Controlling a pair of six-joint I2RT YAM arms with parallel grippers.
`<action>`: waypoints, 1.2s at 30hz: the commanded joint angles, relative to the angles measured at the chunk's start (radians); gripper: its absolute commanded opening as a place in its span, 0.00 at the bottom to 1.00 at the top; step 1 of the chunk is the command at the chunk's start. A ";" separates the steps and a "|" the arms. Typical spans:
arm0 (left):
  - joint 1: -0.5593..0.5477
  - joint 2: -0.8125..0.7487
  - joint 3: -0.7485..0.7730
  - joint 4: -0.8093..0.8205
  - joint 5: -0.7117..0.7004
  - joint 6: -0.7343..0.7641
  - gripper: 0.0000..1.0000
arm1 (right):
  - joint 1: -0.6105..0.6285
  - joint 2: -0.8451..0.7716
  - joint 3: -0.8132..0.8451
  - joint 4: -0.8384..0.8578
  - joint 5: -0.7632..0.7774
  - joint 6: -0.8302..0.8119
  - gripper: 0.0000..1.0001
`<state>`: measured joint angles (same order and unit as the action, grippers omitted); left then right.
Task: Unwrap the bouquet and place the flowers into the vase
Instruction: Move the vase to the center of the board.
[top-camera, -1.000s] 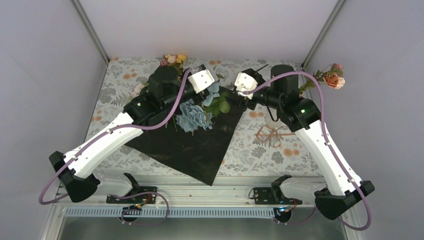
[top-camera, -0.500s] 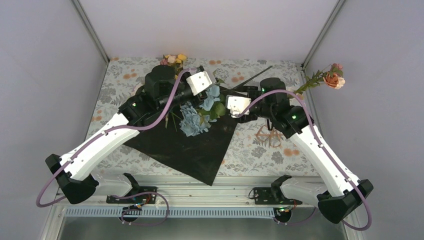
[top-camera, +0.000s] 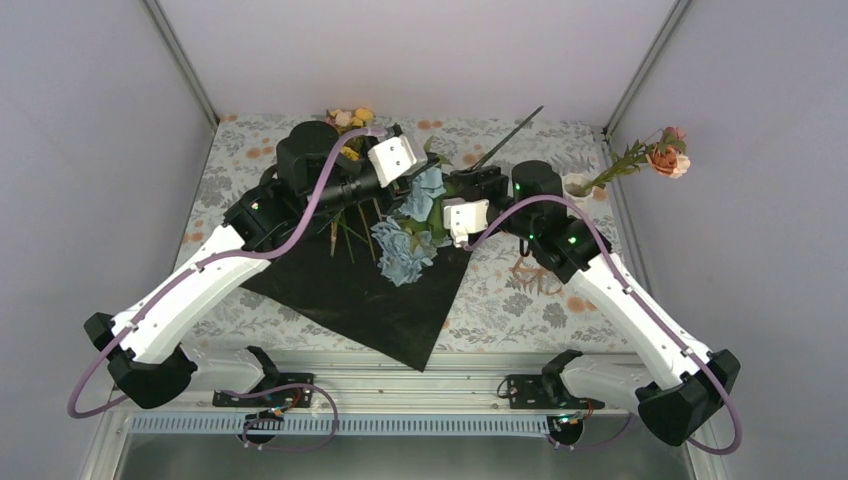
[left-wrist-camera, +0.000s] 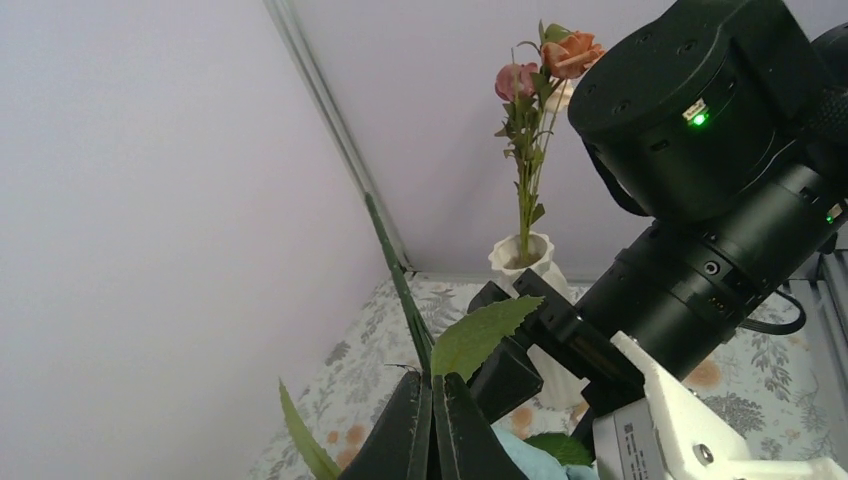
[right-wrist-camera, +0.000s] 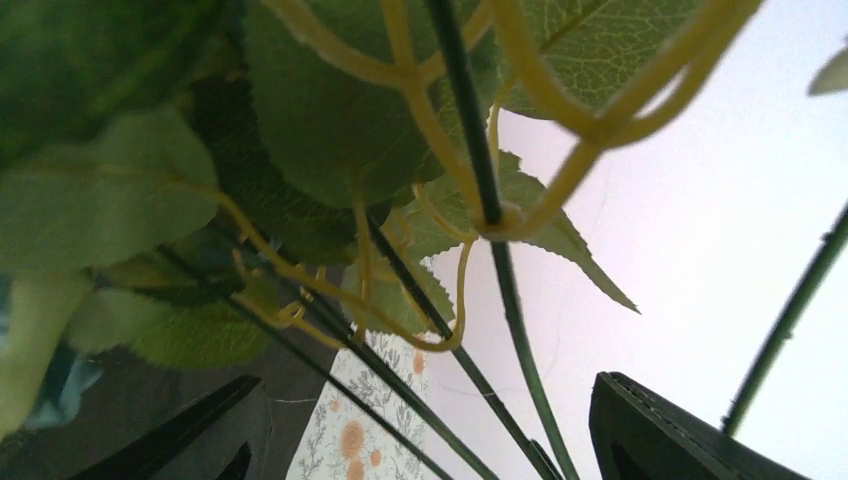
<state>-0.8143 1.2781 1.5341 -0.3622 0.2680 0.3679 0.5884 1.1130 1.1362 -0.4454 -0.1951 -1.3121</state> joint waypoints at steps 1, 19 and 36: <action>0.003 -0.008 0.048 -0.011 0.029 -0.023 0.02 | 0.016 -0.014 -0.023 0.098 -0.008 -0.037 0.81; 0.004 0.036 0.080 -0.051 -0.151 0.007 0.02 | 0.025 -0.152 0.076 -0.105 -0.055 0.307 0.89; 0.020 0.058 0.036 -0.045 -0.242 0.022 0.03 | 0.024 -0.068 0.413 -0.206 0.360 1.325 0.74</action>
<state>-0.7971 1.3678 1.5803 -0.4366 0.0261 0.3813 0.6041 0.9661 1.4120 -0.5262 -0.1219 -0.3050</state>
